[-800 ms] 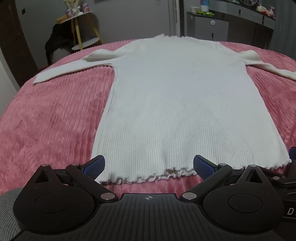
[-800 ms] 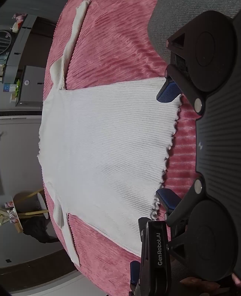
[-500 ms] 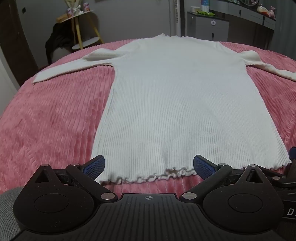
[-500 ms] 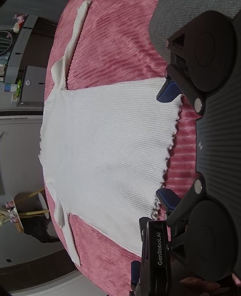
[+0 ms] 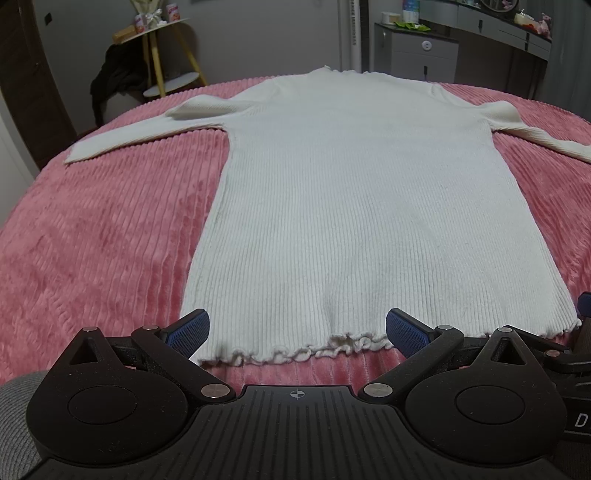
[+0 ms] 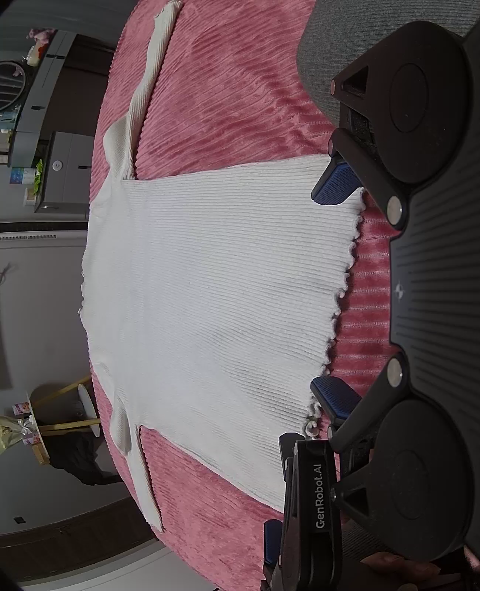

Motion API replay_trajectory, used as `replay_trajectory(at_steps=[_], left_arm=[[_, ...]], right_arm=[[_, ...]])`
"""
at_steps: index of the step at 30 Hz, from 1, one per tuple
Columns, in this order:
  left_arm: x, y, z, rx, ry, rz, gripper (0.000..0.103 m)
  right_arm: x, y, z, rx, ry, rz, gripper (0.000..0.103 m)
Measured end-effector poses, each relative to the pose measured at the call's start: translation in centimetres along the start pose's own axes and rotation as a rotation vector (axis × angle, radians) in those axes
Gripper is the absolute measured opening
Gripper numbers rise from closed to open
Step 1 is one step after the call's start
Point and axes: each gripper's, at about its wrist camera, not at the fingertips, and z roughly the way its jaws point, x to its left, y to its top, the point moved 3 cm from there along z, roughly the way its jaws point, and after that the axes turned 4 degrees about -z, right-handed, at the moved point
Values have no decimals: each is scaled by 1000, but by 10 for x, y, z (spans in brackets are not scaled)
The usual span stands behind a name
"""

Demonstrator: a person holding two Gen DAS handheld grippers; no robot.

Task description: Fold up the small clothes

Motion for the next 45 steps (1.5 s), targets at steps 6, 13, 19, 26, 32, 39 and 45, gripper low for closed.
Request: replay_trajectory(at_steps=[6, 13, 19, 26, 32, 39, 45], left_arm=[[0, 0, 0, 0, -2, 0, 103], [0, 0, 0, 0, -2, -1, 103], [0, 0, 0, 1, -4, -2, 103], [-1, 0, 0, 3, -3, -2, 103], [-1, 0, 0, 3, -4, -2, 103], [-1, 0, 0, 4, -5, -3, 103], [-1, 0, 0, 4, -5, -4, 103]], right_arm=[[0, 0, 0, -2, 1, 0, 99], [0, 0, 0, -3, 1, 0, 99], [0, 2, -1, -4, -1, -1, 99], [0, 2, 0, -8, 1, 1, 99], [0, 1, 0, -13, 5, 5, 99], [-1, 0, 0, -17, 9, 10, 99], [-1, 1, 0, -17, 9, 10, 99]])
